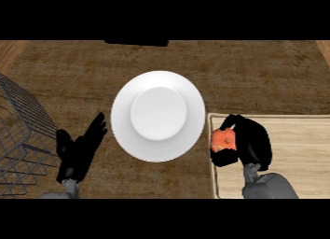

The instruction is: Pick the squash from the tray and place it in the plate

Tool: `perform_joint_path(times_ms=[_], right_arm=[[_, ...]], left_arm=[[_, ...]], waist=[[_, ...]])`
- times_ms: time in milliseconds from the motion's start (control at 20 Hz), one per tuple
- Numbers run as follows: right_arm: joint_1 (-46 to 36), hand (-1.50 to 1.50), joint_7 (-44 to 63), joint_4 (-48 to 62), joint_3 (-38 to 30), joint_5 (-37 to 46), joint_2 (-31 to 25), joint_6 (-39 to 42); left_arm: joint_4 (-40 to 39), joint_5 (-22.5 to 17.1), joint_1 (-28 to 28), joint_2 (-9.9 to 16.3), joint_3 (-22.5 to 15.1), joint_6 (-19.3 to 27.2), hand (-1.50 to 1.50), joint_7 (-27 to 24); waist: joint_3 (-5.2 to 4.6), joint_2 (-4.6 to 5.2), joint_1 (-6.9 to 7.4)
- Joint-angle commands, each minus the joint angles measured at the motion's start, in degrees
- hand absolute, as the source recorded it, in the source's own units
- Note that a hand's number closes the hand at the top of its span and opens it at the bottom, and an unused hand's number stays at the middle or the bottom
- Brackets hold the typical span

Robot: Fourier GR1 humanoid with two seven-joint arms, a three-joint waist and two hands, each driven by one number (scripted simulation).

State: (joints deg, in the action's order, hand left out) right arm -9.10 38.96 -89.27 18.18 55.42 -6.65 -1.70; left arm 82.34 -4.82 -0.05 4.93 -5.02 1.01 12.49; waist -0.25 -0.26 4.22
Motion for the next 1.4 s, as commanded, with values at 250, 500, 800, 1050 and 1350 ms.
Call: perform_joint_path(times_ms=[250,500,800,1050,1350], right_arm=[[-12.02,1.5,9.22,-4.91,27.73,9.32,6.55,-11.6],[-15.4,1.5,22.13,-5.94,34.61,13.62,6.62,-21.8],[-15.93,1.5,32.55,-5.51,38.39,18.25,6.63,-32.43],[-16.91,1.5,34.77,-3.63,36.56,22.08,6.62,-41.06],[-18.88,1.5,37.5,4.06,33.08,28.92,6.62,-43.2]], left_arm=[[-1.9,1.06,-2.42,-0.25,-1.66,-0.68,0.0,1.66],[-2.47,0.67,-2.01,-1.17,-1.94,-0.65,0.0,1.57],[-2.09,0.78,-1.21,-1.15,-1.24,0.3,0.0,1.56],[-1.37,0.44,-1.21,0.39,0.47,0.22,0.0,1.16],[-1.09,0.49,-1.21,-0.05,0.19,0.24,0.0,1.02]], waist=[[0.01,-0.77,3.44],[0.07,-0.69,1.85],[0.19,-0.33,0.43],[0.26,0.1,-0.61],[0.24,0.31,-1.53]])
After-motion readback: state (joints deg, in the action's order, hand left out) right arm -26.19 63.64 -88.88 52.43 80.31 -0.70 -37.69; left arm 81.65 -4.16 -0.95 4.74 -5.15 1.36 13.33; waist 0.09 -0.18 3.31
